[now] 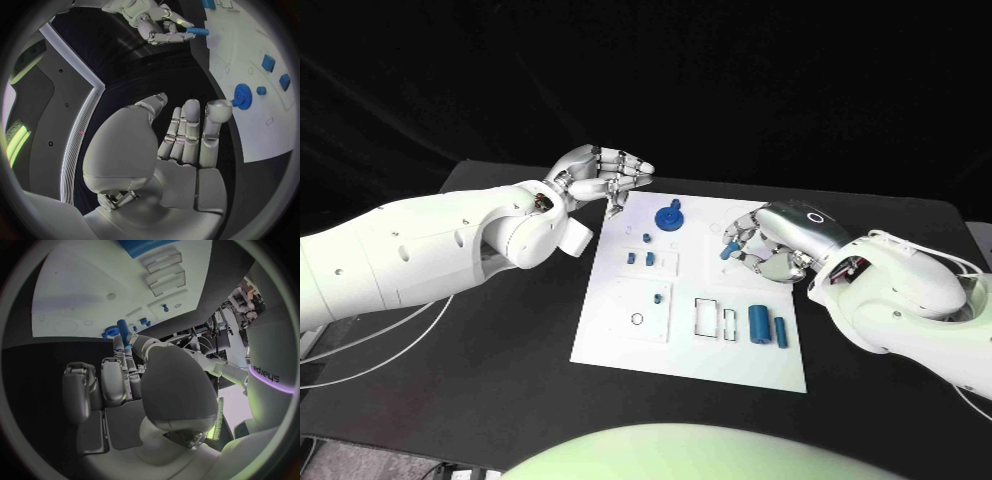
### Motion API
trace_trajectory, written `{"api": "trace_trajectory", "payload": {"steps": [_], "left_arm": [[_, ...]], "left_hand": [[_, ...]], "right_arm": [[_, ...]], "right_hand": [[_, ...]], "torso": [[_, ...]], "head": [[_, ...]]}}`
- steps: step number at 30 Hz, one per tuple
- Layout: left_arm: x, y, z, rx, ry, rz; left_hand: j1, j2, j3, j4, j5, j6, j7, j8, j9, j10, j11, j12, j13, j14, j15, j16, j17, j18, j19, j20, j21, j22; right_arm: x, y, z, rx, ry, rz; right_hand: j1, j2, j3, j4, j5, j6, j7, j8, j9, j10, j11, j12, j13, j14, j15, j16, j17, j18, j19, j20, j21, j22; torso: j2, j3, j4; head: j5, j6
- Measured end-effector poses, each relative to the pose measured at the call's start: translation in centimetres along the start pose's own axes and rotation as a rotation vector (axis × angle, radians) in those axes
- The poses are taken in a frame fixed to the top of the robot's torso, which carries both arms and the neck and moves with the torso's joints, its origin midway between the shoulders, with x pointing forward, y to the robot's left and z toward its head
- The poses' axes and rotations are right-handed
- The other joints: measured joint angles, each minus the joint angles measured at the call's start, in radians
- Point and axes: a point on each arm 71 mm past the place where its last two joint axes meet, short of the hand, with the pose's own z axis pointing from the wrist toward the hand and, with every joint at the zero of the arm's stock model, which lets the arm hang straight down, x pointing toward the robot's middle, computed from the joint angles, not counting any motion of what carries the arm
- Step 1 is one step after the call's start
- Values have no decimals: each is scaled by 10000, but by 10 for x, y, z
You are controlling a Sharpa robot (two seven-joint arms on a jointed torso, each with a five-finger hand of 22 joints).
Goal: Assemble the parts on the task board
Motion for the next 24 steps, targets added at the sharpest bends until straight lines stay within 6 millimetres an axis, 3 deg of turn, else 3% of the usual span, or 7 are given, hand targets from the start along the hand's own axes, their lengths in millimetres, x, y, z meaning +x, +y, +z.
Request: {"api": "trace_trajectory", "payload": {"steps": [6, 10, 18, 24], "left_arm": [[1, 0, 1, 3, 19, -14], [1, 0, 2, 3, 30, -26], [4, 1, 5, 8, 79, -68], [8, 1, 8, 30, 178, -140]], "left_hand": [[0, 0, 0, 0, 0, 0, 0, 0, 0, 1, 0, 0, -1, 0, 0, 0, 0, 0, 0, 0, 0, 0], [0, 0, 0, 0, 0, 0, 0, 0, -1, 0, 0, 0, -1, 0, 0, 0, 0, 0, 0, 0, 0, -1], [0, 0, 0, 0, 0, 0, 0, 0, 9, 1, 0, 38, -2, 0, 0, 0, 0, 0, 0, 0, 0, 11], [0, 0, 0, 0, 0, -37, -37, 49, 9, 1, 0, 37, 12, 0, 0, 0, 0, 0, 0, 0, 0, 11]], "right_arm": [[-5, 19, 2, -474, -305, 332], [0, 44, 9, -1095, -332, 760], [26, 94, 20, -2206, 80, 1651], [50, 108, 24, -2421, 503, 2043]], "right_hand": [[0, -1, 29, -29, -4, 1, 3, 2, 0, 0, 0, 0, -1, 0, 0, 0, -1, -1, 0, 0, 0, -1], [0, -2, 29, -29, 31, -4, 7, 2, 0, 0, 1, -41, 0, 0, 0, 0, -1, 0, 0, 0, 0, -1], [-48, -51, 28, -30, 43, -19, 19, -5, 0, 0, 1, -40, -9, 0, 1, 0, -3, -1, 0, 1, -1, -2], [-54, -58, 56, -57, 43, -34, 32, -7, 0, 29, 30, -79, -9, -1, 1, 0, -4, 0, 0, 1, -1, -3]], "torso": [[0, 6, 2], [-1, 6, -1], [-12, -7, 6], [-11, -11, 24]], "head": [[84, 20], [182, 15], [334, -6], [476, -39]]}}
